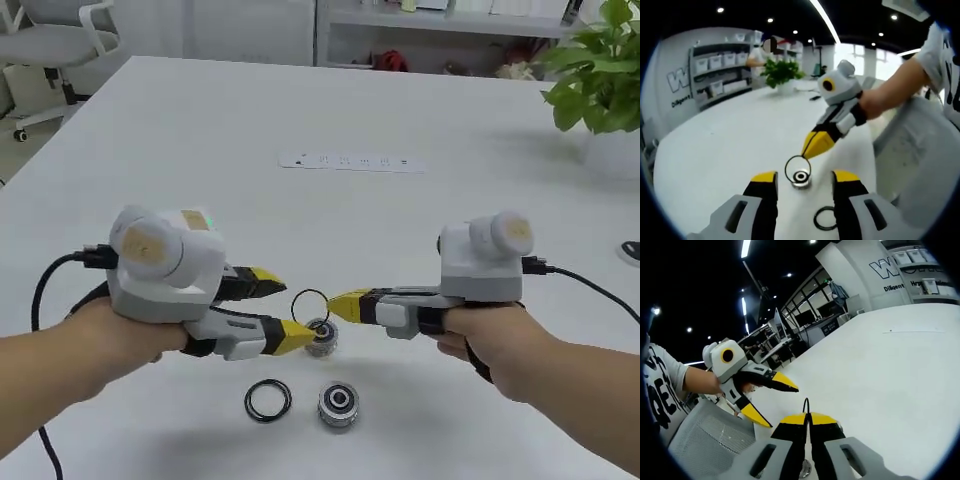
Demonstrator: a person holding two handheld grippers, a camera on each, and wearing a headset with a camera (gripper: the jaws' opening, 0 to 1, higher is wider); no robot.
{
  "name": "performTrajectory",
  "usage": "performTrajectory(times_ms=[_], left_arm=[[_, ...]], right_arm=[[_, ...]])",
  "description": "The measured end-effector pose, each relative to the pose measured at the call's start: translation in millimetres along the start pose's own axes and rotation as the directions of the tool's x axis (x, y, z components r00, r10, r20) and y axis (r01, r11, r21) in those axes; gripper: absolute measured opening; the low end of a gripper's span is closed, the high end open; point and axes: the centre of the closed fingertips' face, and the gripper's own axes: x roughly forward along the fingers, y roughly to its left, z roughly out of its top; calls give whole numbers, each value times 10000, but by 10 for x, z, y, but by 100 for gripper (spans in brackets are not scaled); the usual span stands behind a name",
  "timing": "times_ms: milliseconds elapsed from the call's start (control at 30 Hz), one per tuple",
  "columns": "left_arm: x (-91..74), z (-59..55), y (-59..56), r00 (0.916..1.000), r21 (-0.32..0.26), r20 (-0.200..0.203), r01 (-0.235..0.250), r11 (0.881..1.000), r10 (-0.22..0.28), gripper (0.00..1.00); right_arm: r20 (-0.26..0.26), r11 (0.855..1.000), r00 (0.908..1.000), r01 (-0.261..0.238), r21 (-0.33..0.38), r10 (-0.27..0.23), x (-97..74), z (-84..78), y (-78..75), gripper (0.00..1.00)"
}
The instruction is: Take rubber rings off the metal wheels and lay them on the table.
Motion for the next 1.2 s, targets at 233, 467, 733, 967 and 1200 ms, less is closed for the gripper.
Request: performTrajectory(times_ms=[233, 467, 733, 967, 1200], left_arm=[[-205, 25, -28, 9999, 125, 153, -65, 9999, 63, 51], [-397, 23, -19, 9994, 129, 287, -212, 9997, 208, 57], [-555, 5, 4, 9976, -105, 480, -488, 9988, 492, 61], [-686, -81, 7, 9970, -232, 415, -637, 9977, 647, 63], [-787, -165, 17, 9966, -231, 299, -767, 9968, 773, 64]], right_arm=[[51, 9998, 9998, -201, -26, 201, -6, 40, 98, 0], [140, 9993, 9992, -380, -68, 381, 0, 97, 167, 0], [161, 9979, 9978, -636, -119, 638, 23, 122, 248, 0], [44, 9961, 9962, -875, -141, 875, 55, 102, 298, 0], [-118, 9937, 9937, -1119, -58, 1118, 103, 50, 365, 0]])
